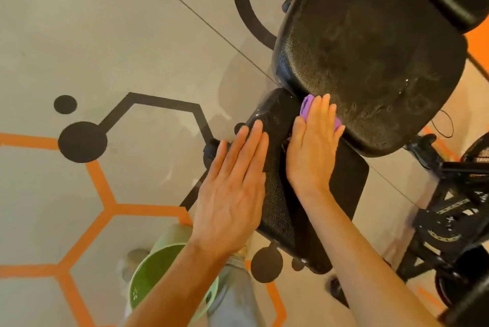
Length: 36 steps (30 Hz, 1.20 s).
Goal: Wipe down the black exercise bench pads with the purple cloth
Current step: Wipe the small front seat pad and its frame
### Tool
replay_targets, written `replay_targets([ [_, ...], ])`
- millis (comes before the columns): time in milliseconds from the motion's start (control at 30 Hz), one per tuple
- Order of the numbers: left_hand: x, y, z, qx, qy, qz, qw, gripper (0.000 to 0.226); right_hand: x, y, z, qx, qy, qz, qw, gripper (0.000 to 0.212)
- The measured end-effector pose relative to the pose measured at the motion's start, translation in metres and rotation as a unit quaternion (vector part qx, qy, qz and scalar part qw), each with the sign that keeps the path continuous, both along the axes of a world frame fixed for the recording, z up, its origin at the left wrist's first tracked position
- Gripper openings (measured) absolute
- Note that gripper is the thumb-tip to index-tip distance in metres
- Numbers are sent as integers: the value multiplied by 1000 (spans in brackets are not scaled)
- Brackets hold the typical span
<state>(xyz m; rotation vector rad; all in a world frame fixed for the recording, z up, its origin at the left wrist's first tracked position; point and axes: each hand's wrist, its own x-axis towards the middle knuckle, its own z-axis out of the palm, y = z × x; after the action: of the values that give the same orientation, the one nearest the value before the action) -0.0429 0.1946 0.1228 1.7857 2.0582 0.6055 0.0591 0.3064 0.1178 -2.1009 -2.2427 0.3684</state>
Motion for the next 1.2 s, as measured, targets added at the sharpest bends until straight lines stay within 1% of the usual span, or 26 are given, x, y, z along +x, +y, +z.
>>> replay_targets([
  [33,-1,-3,0,-4,-25,25,999,52,-7,-27,5,-7,5,23,1000,59],
  [100,-5,-11,-3,-19,-78,85,993,54,-9,-93,24,-48,12,134,990,57],
  [133,-6,-15,-5,-23,-101,103,989,54,-3,-110,29,-58,17,189,980,55],
  [167,-6,-17,-7,-21,-124,110,986,54,4,-106,28,-60,21,230,971,54],
  [200,-6,-18,-9,-16,-144,111,983,53,7,-83,22,-61,25,237,969,53],
  [233,-6,-18,-9,-9,-161,110,981,53,5,-51,16,-57,17,210,976,54],
  [300,-6,-17,-10,3,-184,117,976,52,-6,10,3,-16,0,105,994,56],
  [367,-5,-17,-13,9,-201,120,972,50,-13,5,0,-5,-20,67,998,56],
  [433,-6,-17,-17,20,-217,113,969,49,-13,-56,16,-63,16,150,987,54],
  [500,-9,-18,-20,29,-217,101,970,49,-1,-102,34,-104,53,245,963,53],
  [533,-10,-18,-20,29,-219,95,971,50,8,-96,32,-89,47,281,954,52],
  [567,-11,-18,-20,29,-223,90,970,51,12,-74,24,-56,22,292,955,51],
  [600,-11,-18,-20,29,-223,87,971,51,8,-43,15,-24,-11,260,965,51],
  [667,-11,-18,-19,25,-211,88,973,51,-8,12,2,10,-27,129,991,53],
  [700,-10,-18,-19,20,-210,90,973,52,-14,15,-2,8,-31,94,995,54],
  [733,-10,-18,-18,16,-215,93,972,53,-16,0,-2,-2,-28,90,996,55],
  [800,-10,-19,-17,12,-231,92,969,56,-15,-60,13,-65,40,173,982,54],
  [833,-11,-19,-17,10,-237,87,968,57,-10,-89,25,-105,83,208,969,55],
  [867,-12,-19,-16,5,-240,84,967,57,-1,-101,31,-121,110,243,956,57],
  [900,-12,-19,-15,-3,-240,84,967,56,6,-93,29,-107,110,274,949,56],
  [933,-13,-18,-13,-13,-234,85,968,55,8,-71,22,-76,85,290,950,54],
  [967,-13,-18,-13,-19,-224,88,970,53,5,-41,12,-51,52,272,959,51],
  [1033,-13,-20,-12,-17,-222,102,970,51,-11,15,-1,-11,31,174,984,49],
  [1100,-10,-28,-12,-14,-257,143,956,52,-22,15,-4,-3,45,113,993,50],
  [1133,-7,-33,-11,-18,-280,172,944,52,-24,-7,1,-26,70,122,990,50],
  [1200,0,-40,-9,-16,-325,212,921,52,-16,-66,16,-80,113,229,964,50],
])
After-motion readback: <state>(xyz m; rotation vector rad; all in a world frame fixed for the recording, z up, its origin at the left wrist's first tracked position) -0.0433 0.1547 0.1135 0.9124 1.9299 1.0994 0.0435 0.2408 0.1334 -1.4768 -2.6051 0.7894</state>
